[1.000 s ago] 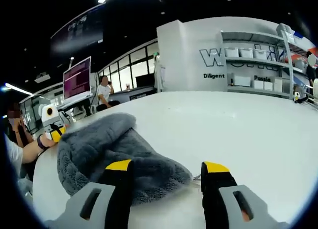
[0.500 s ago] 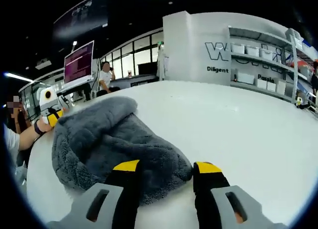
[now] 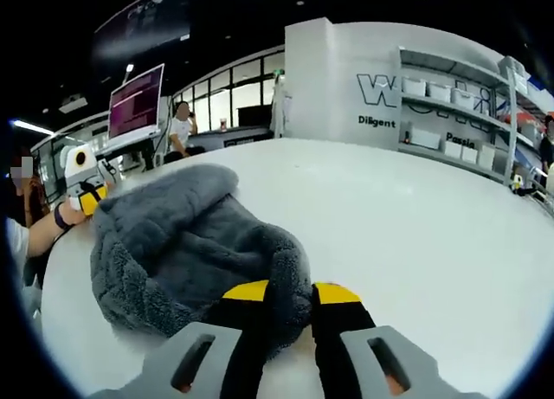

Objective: Open the folded towel by lifting each exposed corner and separating the folded layers until the towel lies flat within the target outline without major curled edges

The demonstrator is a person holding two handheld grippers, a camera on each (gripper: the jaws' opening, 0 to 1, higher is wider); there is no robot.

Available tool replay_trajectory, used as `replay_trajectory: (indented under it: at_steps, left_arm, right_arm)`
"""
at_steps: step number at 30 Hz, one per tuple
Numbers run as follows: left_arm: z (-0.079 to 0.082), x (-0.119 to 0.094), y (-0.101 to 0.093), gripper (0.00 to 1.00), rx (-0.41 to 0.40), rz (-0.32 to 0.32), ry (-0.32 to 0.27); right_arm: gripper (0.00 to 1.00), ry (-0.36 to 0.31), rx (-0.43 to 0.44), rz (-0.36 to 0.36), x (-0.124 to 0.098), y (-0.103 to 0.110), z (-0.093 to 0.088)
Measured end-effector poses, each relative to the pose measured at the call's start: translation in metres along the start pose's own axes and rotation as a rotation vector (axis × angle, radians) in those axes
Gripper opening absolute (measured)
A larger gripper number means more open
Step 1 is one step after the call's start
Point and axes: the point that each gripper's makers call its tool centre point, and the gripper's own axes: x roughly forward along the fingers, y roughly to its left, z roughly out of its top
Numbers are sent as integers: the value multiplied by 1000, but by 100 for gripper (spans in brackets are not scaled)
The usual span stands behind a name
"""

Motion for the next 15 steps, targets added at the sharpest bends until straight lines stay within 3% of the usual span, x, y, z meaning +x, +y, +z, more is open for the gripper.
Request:
replay_trajectory:
  at_steps: [15]
  left_arm:
    - [-4, 0, 4, 1, 5, 24, 19]
  right_arm:
    - [8, -16, -2, -127, -8, -25, 3]
